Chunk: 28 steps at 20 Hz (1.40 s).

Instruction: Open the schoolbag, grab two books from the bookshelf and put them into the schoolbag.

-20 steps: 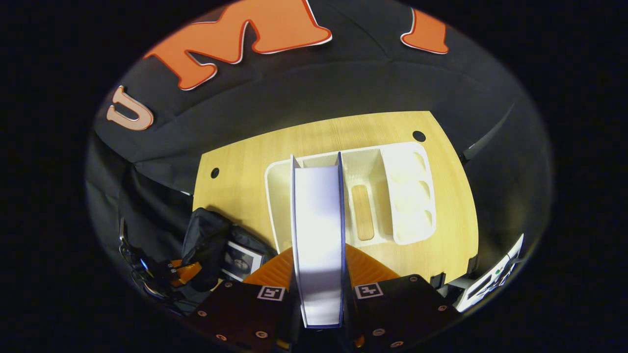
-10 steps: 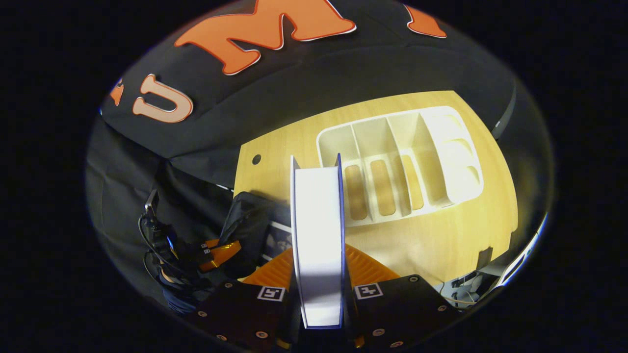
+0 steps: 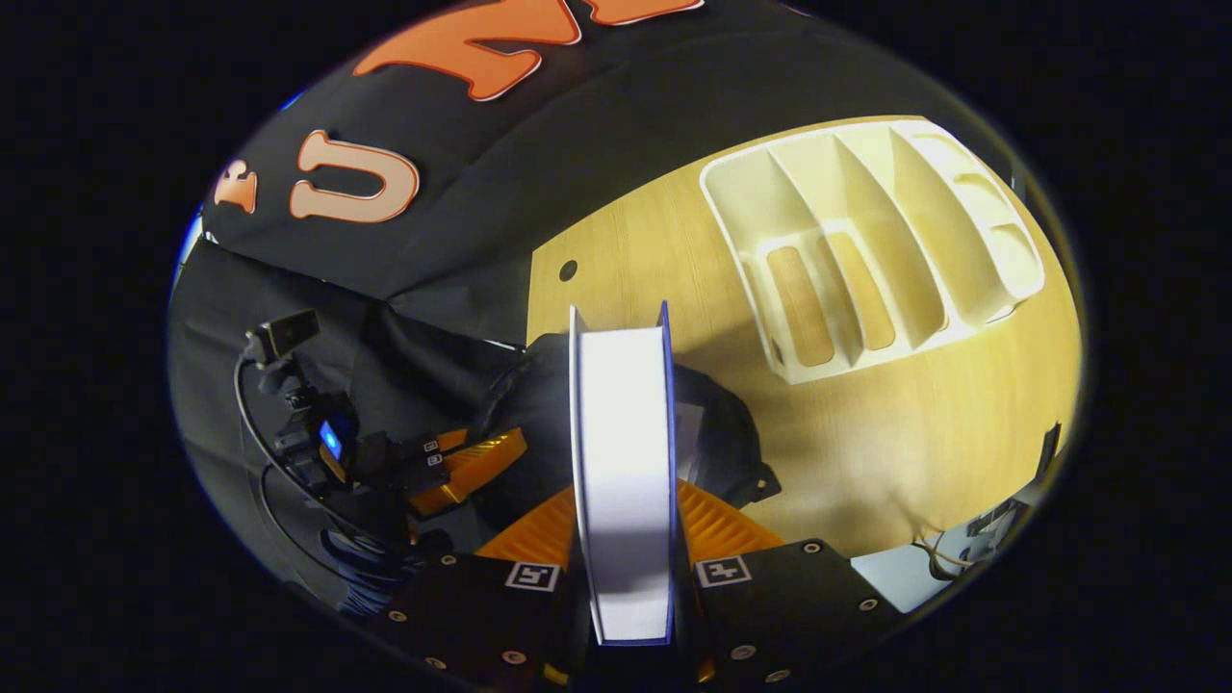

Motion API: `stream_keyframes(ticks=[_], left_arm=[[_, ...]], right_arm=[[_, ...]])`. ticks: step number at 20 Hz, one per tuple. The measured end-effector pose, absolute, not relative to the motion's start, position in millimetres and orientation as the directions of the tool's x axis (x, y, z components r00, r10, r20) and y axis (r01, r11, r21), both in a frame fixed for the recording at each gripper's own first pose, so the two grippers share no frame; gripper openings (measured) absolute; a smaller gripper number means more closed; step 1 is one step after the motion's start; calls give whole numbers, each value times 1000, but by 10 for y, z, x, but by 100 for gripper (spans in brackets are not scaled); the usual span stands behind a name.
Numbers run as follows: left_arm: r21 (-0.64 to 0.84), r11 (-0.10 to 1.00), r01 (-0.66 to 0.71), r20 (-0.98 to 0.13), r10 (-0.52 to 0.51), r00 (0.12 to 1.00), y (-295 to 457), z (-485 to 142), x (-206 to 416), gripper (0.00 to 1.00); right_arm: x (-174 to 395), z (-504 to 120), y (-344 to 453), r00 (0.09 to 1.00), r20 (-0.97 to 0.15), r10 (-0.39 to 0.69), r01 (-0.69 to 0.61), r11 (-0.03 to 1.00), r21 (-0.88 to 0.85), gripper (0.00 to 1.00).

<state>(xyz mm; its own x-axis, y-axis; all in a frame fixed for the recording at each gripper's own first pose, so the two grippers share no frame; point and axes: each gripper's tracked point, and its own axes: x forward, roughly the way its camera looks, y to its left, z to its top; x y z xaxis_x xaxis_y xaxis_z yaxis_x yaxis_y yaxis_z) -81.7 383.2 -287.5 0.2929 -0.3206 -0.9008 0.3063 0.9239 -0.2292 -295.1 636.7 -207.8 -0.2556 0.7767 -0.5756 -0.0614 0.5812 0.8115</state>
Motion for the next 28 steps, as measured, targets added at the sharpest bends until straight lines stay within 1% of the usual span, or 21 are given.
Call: stream_keyframes(ticks=[4, 11, 13, 15, 22, 24, 28], left_arm=[[-226, 917, 329, -896, -329, 300, 3806, -2815, -792, 4], [-222, 902, 370, -886, -345, 309, 3764, -2718, -755, 4], [-223, 899, 376, -883, -350, 314, 3744, -2703, -746, 4], [-231, 896, 380, -878, -360, 315, 3719, -2679, -737, 4], [-244, 886, 395, -866, -382, 321, 3588, -2646, -704, 4], [-252, 886, 388, -864, -387, 321, 3569, -2635, -725, 4], [-262, 888, 378, -862, -392, 322, 3484, -2594, -717, 4]], right_arm=[[-3159, -2138, 6742, -266, -496, 826, 33, 523, 852, 37], [-3292, -2391, 7106, -231, -462, 856, 105, 494, 863, 36], [-3320, -2412, 7149, -206, -456, 866, 132, 486, 864, 36], [-3438, -2485, 7301, -208, -444, 872, 159, 477, 864, 36], [-3604, -2556, 7582, -168, -399, 901, 208, 428, 880, 36], [-3592, -2682, 7666, -154, -408, 900, 207, 433, 878, 36], [-3626, -2785, 7841, -157, -368, 916, 234, 397, 888, 36]])
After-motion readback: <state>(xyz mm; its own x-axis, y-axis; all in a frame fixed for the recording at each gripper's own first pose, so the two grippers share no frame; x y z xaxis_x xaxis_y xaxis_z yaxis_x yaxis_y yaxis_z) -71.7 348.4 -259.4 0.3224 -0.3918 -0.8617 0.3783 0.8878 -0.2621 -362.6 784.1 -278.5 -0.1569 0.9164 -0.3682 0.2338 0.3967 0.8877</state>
